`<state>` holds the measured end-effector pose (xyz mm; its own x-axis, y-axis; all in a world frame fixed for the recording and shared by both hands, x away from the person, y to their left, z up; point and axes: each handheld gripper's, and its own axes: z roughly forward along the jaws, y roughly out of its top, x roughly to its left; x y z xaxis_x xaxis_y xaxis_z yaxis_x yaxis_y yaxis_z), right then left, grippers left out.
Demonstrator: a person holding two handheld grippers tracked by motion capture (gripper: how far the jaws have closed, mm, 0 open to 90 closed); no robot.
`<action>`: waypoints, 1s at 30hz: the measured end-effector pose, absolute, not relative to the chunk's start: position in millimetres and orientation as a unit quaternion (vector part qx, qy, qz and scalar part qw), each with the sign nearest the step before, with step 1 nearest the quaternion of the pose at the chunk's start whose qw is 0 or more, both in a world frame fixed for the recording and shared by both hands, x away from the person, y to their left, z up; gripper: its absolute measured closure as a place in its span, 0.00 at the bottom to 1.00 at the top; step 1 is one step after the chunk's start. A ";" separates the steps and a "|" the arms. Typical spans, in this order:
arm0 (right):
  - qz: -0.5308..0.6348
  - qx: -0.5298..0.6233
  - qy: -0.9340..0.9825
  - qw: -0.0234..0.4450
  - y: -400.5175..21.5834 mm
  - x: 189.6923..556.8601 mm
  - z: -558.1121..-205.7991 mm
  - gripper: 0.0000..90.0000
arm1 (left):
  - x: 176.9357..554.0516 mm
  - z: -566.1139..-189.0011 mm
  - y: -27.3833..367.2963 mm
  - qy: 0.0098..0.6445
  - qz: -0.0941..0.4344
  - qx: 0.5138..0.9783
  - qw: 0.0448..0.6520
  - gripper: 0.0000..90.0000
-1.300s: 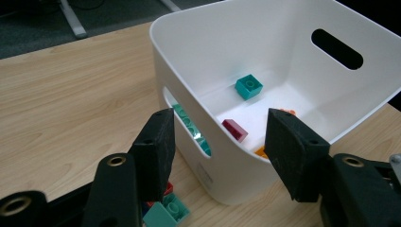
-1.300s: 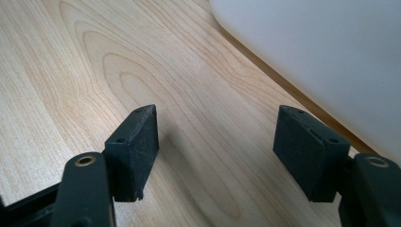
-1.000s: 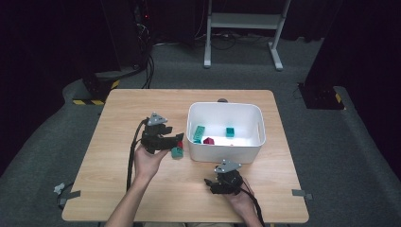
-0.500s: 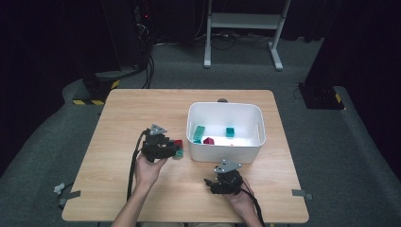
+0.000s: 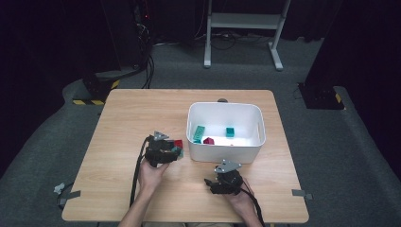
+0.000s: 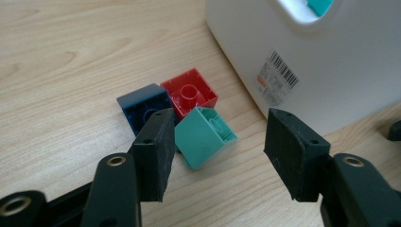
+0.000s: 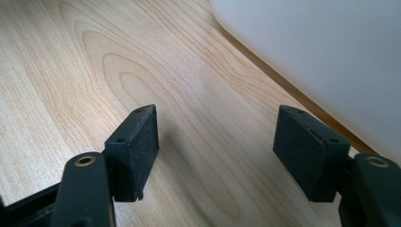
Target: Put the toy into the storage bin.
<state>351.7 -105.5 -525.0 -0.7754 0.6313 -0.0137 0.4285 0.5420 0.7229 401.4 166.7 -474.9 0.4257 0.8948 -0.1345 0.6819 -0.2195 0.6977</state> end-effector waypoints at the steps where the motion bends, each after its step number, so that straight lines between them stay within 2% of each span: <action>1: 0.368 0.305 0.867 0.137 -105.5 351.7 -524.9 0.35 | 401.7 -476.7 166.2 0.517 0.150 0.765 0.354 0.48; 30: 0.368 0.306 0.867 0.138 -105.5 351.7 -525.0 0.35 | 414.4 -508.8 155.9 0.555 0.154 0.744 0.339 0.47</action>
<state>351.7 -105.5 -525.0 -0.7751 0.6317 -0.0133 0.4290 0.5417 0.7229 414.4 155.9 -508.8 0.3369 0.9298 -0.1478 0.7211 -0.1539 0.6755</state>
